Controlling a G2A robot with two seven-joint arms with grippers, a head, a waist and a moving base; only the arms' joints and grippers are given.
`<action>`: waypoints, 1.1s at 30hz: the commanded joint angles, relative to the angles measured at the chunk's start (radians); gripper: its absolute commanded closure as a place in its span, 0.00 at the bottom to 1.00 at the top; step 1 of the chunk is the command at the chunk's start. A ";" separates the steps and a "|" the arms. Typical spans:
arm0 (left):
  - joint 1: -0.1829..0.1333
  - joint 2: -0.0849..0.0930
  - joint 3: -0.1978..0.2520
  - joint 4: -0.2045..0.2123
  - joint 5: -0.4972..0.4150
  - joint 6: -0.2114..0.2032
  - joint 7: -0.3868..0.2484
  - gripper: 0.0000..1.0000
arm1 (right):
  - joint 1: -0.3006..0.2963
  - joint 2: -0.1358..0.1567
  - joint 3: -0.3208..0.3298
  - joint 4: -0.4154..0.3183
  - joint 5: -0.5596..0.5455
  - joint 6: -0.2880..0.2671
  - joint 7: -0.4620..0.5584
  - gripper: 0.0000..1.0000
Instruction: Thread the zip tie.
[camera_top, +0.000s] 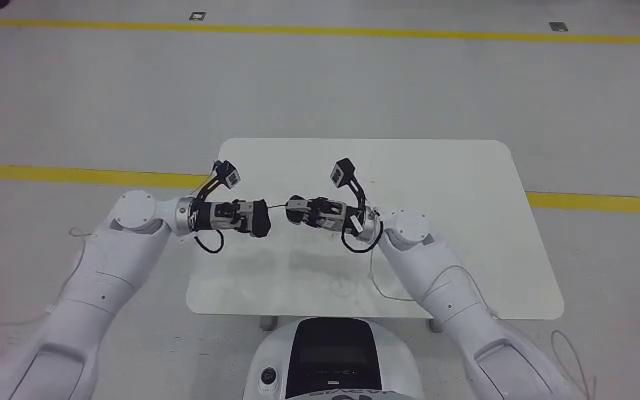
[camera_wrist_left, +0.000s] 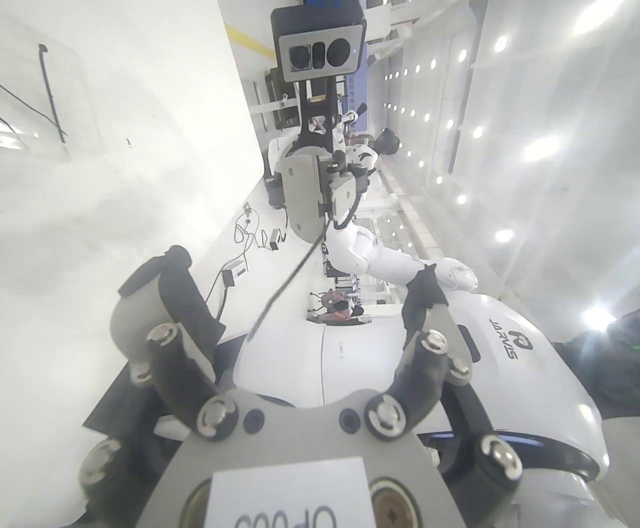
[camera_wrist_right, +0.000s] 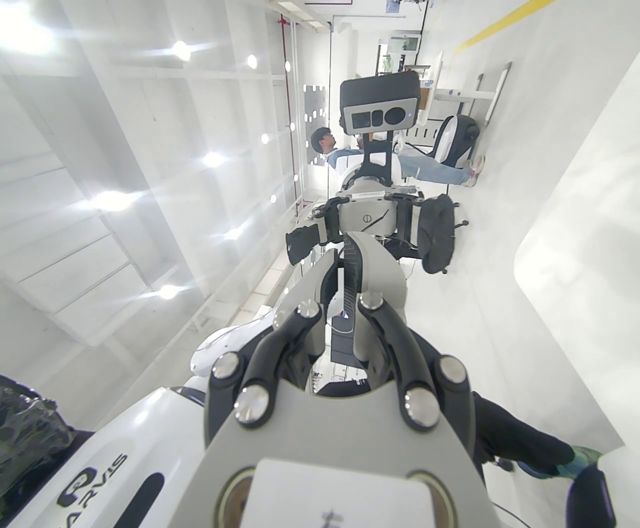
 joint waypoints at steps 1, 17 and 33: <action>0.002 0.003 -0.005 -0.014 0.003 0.002 -0.004 0.00 | -0.004 0.000 -0.004 -0.008 0.012 0.004 0.009 1.00; 0.017 0.012 -0.016 -0.061 0.000 0.000 -0.028 0.00 | 0.018 -0.005 -0.038 0.019 0.042 0.000 0.028 1.00; 0.044 0.018 -0.038 -0.079 -0.020 0.019 0.024 0.00 | -0.024 0.013 -0.017 -0.067 0.044 0.006 0.013 1.00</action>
